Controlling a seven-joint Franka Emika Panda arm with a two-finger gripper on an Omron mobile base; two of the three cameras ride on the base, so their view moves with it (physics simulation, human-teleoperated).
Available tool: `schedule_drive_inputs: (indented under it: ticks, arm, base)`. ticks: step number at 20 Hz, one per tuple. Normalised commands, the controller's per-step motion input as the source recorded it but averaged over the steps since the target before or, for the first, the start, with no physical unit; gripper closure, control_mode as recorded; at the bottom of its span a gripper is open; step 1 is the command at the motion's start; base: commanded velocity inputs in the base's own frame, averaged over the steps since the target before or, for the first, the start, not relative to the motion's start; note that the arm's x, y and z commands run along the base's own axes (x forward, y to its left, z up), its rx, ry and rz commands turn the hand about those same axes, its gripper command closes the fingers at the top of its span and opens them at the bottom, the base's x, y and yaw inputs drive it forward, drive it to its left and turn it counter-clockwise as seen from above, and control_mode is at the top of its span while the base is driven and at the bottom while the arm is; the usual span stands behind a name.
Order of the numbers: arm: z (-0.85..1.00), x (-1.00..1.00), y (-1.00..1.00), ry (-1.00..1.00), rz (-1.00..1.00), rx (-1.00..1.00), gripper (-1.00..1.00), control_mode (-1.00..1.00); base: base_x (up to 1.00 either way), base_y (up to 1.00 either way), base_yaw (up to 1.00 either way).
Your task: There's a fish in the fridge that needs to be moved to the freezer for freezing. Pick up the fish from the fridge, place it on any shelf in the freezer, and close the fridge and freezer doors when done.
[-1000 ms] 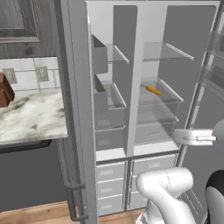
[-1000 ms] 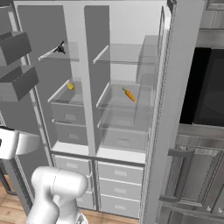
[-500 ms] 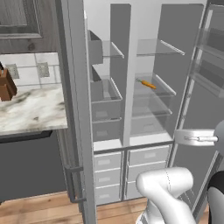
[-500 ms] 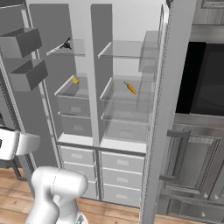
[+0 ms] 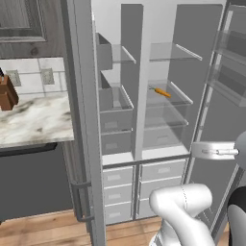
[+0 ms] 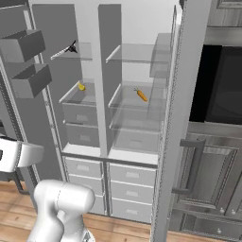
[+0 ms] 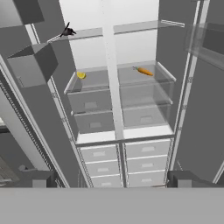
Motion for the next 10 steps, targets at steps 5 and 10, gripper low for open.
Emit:
schedule_drive_inputs:
  ticks: [5,10]
  arm:
    - [0.00,0.00,0.00,0.00,0.00,0.00,-1.00,1.00]
    - [0.00,0.00,0.00,0.00,0.00,0.00,-1.00,1.00]
  base:
    - [-0.13,-0.02,0.00]
    - [-0.04,-0.01,0.00]
